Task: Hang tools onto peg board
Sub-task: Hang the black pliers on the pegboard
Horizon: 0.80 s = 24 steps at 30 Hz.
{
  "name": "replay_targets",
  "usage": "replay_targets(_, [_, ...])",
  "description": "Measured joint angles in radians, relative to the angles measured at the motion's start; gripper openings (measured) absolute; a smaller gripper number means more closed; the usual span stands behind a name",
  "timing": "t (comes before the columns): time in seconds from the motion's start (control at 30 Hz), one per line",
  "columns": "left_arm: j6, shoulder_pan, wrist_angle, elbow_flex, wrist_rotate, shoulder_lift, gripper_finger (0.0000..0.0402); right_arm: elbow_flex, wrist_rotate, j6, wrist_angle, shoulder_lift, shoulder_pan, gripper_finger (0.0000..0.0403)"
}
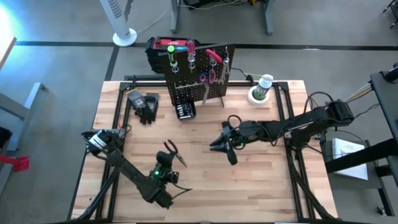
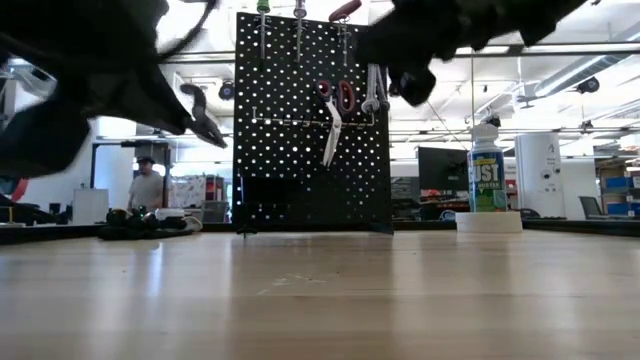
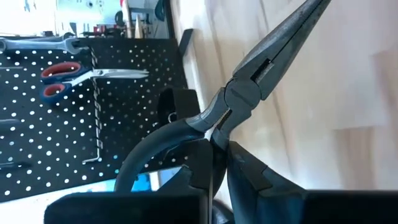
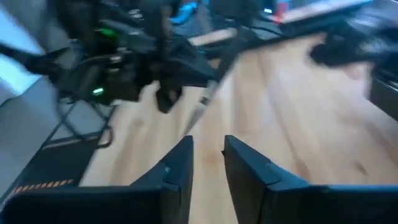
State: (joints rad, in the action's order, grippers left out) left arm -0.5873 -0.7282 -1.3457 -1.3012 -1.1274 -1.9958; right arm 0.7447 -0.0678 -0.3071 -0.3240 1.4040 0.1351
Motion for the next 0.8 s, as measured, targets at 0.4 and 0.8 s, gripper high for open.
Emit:
replay_targets(0.4, [0.157, 0.074, 0.037, -0.007, -0.095, 0.001, 0.0017, -0.206, 0.032, -0.148, -0.354, 0.019, -0.031, 0.0138])
replay_targets(0.8, [0.506, 0.150, 0.207, -0.014, -0.097, 0.001, 0.0018, -0.226, -0.013, -0.155, -0.470, 0.026, -0.031, 0.0186])
